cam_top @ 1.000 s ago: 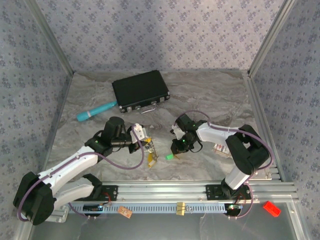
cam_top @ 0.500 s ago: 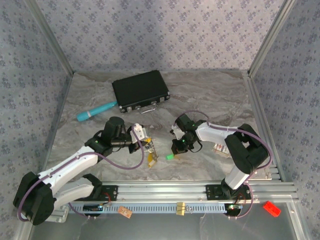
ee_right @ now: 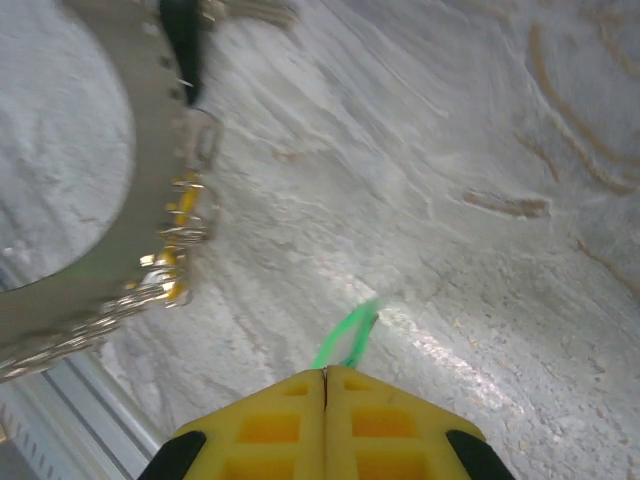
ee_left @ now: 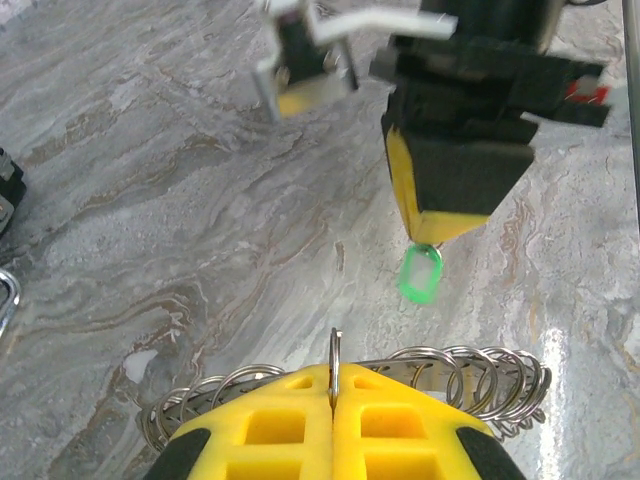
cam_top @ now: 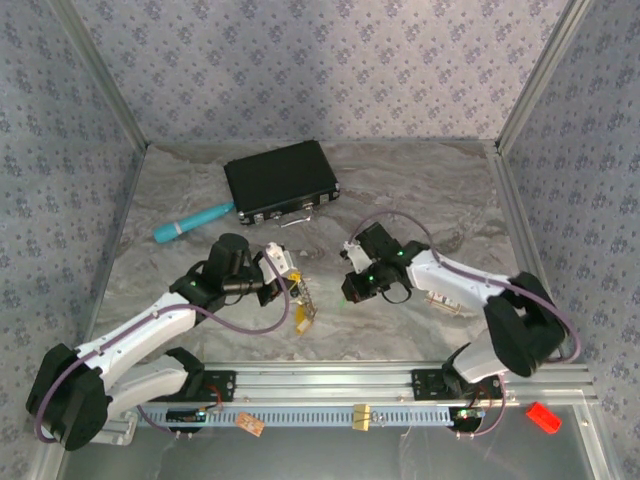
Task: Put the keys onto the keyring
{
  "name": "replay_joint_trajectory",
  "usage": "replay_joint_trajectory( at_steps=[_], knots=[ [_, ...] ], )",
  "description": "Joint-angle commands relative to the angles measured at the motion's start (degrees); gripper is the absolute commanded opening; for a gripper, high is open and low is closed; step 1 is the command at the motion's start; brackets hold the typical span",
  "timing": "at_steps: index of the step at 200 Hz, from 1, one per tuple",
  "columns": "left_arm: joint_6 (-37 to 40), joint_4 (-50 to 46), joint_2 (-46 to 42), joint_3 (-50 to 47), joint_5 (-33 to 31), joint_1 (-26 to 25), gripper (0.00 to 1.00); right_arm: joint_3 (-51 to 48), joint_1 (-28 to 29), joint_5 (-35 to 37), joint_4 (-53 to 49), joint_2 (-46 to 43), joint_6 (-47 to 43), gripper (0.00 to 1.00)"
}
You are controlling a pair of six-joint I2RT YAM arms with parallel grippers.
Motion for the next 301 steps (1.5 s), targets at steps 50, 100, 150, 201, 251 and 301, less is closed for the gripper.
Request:
replay_joint_trajectory(
  at_steps=[50,100,150,201,251,301],
  knots=[
    [-9.0,1.5,-3.2,1.1,0.2,-1.7,0.00,-4.7,3.3,-1.9,11.5,-18.6,-10.7,0.00],
    [-10.3,4.3,-2.5,0.7,3.7,-2.6,0.00,-4.0,6.7,-6.6,14.6,-20.1,-16.2,0.00],
    [-11.8,5.1,-2.3,0.7,5.1,-4.5,0.00,-4.8,9.8,-4.8,20.3,-19.3,-17.4,0.00],
    [-11.9,7.1,-2.5,0.1,5.3,-6.2,0.00,-4.4,10.6,-5.4,22.4,-17.1,-16.8,0.00],
    [-9.3,6.1,-3.5,0.0,4.0,-6.9,0.00,-3.7,10.5,-5.2,20.8,-16.3,-16.5,0.00],
    [-6.6,3.8,-4.1,0.4,1.8,-7.5,0.00,-2.8,9.3,-3.2,17.9,-17.0,-14.9,0.00]
  ],
)
